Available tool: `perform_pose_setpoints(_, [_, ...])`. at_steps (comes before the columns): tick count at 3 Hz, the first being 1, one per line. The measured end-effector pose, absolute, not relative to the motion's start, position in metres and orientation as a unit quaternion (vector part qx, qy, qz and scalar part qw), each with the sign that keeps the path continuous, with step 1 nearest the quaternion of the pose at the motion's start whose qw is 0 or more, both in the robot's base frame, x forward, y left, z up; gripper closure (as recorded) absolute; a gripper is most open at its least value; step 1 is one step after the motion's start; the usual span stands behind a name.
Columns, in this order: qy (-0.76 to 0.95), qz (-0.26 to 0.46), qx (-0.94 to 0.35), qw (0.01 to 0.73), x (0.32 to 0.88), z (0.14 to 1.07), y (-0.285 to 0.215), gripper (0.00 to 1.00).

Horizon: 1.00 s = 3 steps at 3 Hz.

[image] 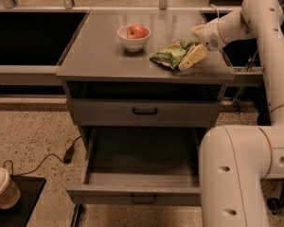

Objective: Place green jalapeno chip bag into middle drawer

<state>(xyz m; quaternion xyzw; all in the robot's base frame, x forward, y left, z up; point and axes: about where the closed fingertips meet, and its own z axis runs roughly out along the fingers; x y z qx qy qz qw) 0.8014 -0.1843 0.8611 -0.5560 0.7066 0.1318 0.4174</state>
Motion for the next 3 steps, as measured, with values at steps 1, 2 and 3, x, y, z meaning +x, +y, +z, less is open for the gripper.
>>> perform_pose_setpoints(1, [0.71,0.127,-0.554,0.415,0.8125,0.8522,-0.1744,0.0])
perform_pose_setpoints(2, [0.71,0.127,-0.554,0.415,0.8126,0.8521,-0.1743,0.0])
perform_pose_setpoints(3, [0.71,0.127,-0.554,0.415,0.8126,0.8521,-0.1743,0.19])
